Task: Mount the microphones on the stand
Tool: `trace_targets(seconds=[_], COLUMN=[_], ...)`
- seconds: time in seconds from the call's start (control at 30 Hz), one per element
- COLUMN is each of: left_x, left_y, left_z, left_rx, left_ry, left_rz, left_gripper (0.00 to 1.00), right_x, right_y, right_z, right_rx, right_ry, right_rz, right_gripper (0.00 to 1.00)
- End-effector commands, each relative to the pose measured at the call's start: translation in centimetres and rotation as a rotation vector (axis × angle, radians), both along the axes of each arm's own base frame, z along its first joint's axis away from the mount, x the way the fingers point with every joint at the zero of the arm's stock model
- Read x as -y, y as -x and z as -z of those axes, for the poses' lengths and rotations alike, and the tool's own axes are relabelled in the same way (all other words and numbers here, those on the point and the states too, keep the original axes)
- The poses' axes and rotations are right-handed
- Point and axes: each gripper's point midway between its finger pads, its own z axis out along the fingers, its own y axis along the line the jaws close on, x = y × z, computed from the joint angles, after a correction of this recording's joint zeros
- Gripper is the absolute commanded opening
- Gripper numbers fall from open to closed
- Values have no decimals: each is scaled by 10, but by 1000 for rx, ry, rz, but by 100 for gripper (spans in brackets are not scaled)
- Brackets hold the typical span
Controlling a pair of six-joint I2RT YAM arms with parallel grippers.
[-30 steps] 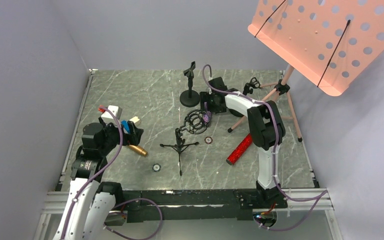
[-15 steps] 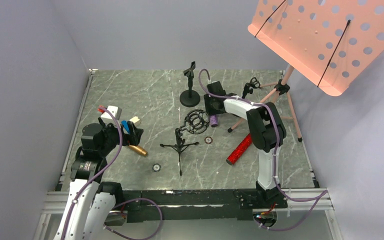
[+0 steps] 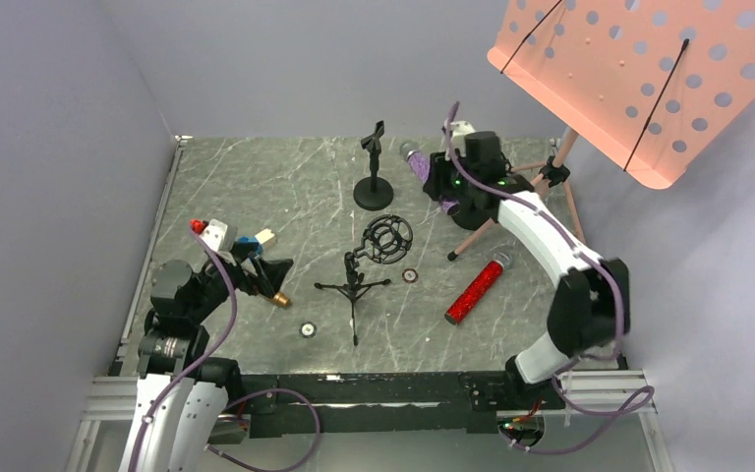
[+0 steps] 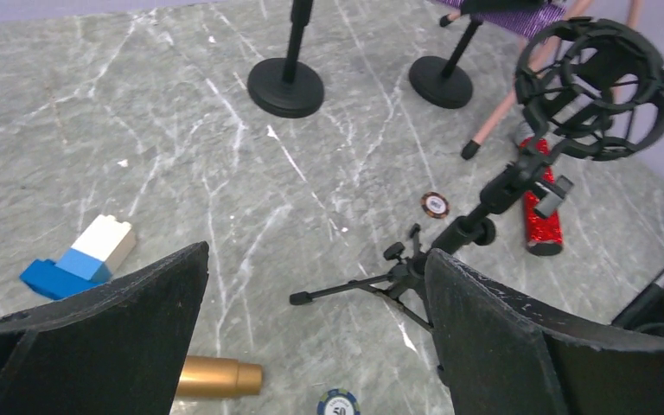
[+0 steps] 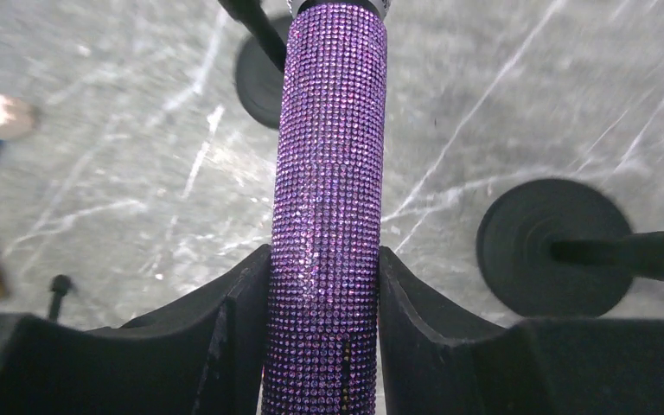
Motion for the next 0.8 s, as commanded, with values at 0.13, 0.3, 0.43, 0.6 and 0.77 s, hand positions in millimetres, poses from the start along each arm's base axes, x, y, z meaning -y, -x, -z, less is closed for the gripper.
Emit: trace_targets(seconds=[0.13,0.3,0.43,0.6,0.77], left_x=[31,55,67,83,130], left_y=[31,55,65,51,49], left_z=[-52,-114,-156,-195,-217], left_rx=[93,148,178,193,207], left_ry=[202,353,536,689,750], left_rz=[178,385,529,559,618], left_gripper=[99,99,99,99,99], right_x=[8,6,-5,-24,-42], right_y=[47,82,112,152,186], right_z=[-90,-148,-190,-236,-262], right_rx=[176,296,373,437,434], right_ry=[-94,-127,-149,-245,-391], right_rz=[-138,-268,-415,-617,-799], right_gripper=[2,1,0,0,0])
